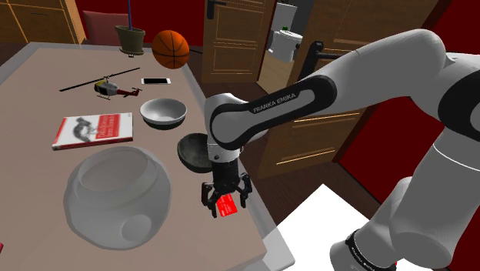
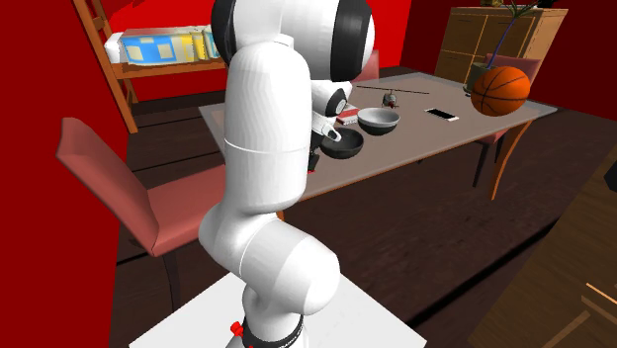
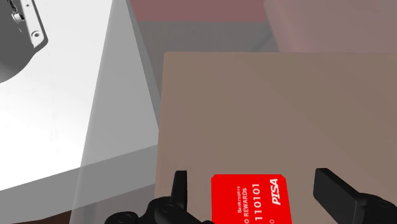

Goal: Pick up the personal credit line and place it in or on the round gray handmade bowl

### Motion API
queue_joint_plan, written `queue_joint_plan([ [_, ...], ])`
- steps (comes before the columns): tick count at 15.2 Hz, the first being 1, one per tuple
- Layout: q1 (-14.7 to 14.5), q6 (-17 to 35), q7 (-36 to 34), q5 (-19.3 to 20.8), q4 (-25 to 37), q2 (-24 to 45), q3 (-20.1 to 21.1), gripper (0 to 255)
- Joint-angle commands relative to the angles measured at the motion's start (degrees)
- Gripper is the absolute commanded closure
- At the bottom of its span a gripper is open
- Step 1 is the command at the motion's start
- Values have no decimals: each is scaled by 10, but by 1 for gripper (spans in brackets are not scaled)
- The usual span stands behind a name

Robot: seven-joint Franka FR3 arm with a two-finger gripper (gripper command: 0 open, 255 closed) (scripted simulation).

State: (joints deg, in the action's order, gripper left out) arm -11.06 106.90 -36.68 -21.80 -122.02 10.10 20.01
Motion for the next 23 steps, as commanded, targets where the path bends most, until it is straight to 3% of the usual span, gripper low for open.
queue_joint_plan([
  [1, 0, 0, 0, 0, 0, 0, 0, 0],
  [3, 0, 0, 0, 0, 0, 0, 0, 0],
  [4, 0, 0, 0, 0, 0, 0, 0, 255],
  [13, 0, 0, 0, 0, 0, 0, 0, 255],
  [23, 5, -69, -16, -6, 29, -43, -1, 255],
])
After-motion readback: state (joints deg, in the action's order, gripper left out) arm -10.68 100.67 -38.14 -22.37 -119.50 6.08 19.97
